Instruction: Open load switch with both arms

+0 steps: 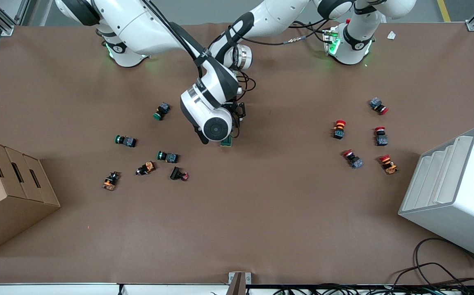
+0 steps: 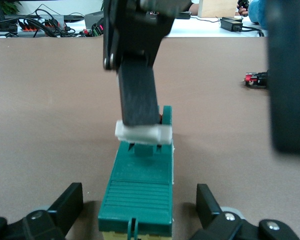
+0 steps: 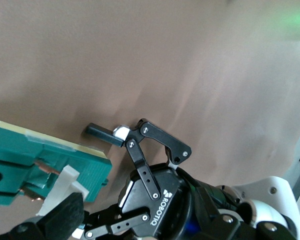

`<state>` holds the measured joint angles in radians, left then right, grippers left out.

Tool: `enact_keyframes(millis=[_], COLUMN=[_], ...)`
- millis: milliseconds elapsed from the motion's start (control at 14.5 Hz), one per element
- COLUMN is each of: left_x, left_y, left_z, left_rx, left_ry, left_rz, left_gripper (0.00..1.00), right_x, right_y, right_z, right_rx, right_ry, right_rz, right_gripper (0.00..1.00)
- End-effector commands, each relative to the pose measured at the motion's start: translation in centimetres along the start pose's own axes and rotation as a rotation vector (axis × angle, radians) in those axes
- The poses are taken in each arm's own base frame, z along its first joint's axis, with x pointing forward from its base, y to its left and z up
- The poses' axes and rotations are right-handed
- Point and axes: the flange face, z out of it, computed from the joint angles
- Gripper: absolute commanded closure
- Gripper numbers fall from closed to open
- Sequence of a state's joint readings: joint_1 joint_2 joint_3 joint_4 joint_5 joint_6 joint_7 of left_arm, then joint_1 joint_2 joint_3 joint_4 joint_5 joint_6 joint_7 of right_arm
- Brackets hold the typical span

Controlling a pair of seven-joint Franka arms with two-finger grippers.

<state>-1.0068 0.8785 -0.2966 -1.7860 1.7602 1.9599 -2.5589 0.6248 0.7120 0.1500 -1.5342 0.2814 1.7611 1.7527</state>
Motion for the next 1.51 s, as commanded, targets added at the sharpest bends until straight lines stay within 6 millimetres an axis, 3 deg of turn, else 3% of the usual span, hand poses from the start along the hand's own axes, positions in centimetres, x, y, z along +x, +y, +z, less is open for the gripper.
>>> enact_keyframes(millis=[0,138,275,550,619,894,1238,1444], left_x=[-2.8,-2.8,-2.8,-3.1,-3.1,-2.9,-3.0,-2.5], left_y=[-0.3,-0.3,-0.4,-0.5,-0.5,-0.3,-0.3,-0.1], left_z=[-0.4,-0.4,-0.4,-0.4,-0.4,-0.4,-0.5,-0.6], left_rx=[-0.009,-0.009,-0.008,-0.007,-0.007,-0.008,-0.009,-0.007], left_ry=[-0.037,-0.037,-0.037,-0.039,-0.039,-0.039,-0.040,-0.039], left_rz=[-0.007,-0.009,-0.009,-0.006,-0.007,-0.010,-0.008,-0.019], left_gripper=[0.00,0.00,0.00,0.00,0.00,0.00,0.00,0.00], right_x=[-0.1,0.1,1.6,7.7,9.6,20.2,30.8,36.9], right_y=[0.2,0.2,0.2,2.2,3.0,7.8,15.2,20.3], right_z=[2.1,1.9,-0.1,-9.2,-10.8,-18.3,-25.2,-28.1], right_rx=[0.022,0.026,0.023,0.053,0.057,0.137,0.198,0.229], right_ry=[0.033,0.040,0.048,0.174,0.182,0.165,0.276,0.307], right_rz=[0.001,-0.004,-0.036,-0.222,-0.294,-0.613,-0.929,-1.056], right_gripper=[0.00,0.00,0.00,0.00,0.00,0.00,0.00,0.00])
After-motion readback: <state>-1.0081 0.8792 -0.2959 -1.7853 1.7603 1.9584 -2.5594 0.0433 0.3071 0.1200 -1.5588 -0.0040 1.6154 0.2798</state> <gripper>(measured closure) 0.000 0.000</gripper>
